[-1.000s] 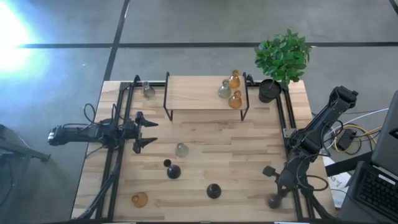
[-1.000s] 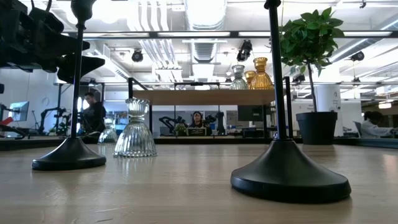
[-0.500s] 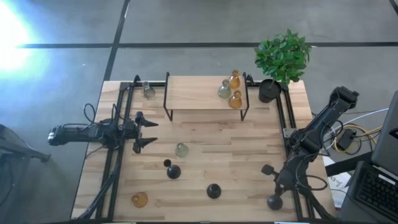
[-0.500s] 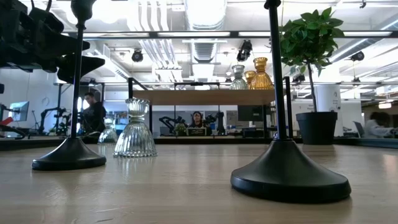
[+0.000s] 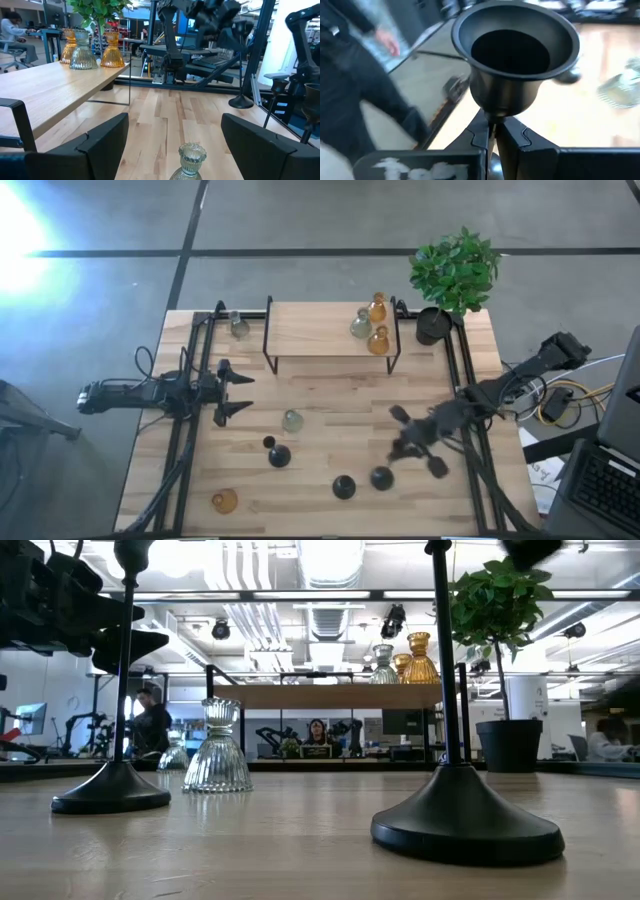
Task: Pick & Place candle stick holders
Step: Put the bottom right black candle holder on the shelf
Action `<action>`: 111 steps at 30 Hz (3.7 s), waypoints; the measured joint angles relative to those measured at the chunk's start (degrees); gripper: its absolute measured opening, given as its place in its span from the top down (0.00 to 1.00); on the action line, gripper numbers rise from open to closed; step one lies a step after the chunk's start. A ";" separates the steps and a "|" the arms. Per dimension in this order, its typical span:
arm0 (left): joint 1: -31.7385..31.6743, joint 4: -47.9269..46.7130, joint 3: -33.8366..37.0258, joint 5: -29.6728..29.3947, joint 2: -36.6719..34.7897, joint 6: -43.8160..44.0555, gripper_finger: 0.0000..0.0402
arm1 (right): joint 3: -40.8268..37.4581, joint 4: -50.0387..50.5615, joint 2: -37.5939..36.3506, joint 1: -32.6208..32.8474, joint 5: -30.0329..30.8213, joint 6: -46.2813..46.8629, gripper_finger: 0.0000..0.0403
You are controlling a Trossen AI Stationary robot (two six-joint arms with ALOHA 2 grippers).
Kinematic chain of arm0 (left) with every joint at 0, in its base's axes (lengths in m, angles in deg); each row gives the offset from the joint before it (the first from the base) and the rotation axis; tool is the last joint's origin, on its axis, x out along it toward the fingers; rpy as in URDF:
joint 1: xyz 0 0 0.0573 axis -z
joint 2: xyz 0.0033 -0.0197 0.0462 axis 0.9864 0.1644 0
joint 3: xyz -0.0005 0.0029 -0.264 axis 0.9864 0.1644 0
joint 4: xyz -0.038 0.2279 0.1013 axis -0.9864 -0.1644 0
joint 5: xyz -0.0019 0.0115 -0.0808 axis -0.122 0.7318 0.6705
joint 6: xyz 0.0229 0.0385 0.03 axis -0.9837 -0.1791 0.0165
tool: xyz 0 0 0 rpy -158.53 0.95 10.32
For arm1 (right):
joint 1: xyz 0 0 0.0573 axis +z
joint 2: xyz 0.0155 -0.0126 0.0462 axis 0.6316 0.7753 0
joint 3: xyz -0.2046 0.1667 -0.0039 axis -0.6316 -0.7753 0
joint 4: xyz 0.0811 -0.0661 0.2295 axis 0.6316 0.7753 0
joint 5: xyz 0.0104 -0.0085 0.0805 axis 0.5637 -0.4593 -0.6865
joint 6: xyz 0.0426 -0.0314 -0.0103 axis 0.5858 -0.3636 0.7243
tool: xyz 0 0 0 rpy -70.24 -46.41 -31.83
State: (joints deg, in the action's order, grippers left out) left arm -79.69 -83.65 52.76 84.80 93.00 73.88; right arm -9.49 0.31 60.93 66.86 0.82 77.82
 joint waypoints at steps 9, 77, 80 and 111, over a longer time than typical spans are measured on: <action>0.00 0.01 0.01 0.00 0.00 0.00 0.19 | 19.76 3.86 13.65 -11.70 -0.04 3.10 0.97; 0.00 0.00 0.01 0.00 0.12 -0.01 0.19 | 75.72 41.02 47.22 -65.05 0.98 -17.50 0.97; 0.00 0.00 0.01 0.00 0.12 0.01 0.19 | 75.67 41.14 46.98 -65.45 1.27 -17.58 0.97; 0.00 0.00 0.00 0.00 0.10 0.00 0.19 | 69.11 32.56 44.40 -68.35 -8.20 -19.15 0.97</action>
State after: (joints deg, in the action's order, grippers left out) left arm -79.69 -83.65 52.77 84.80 93.10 73.88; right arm 59.63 32.88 105.33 -1.49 -7.38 58.67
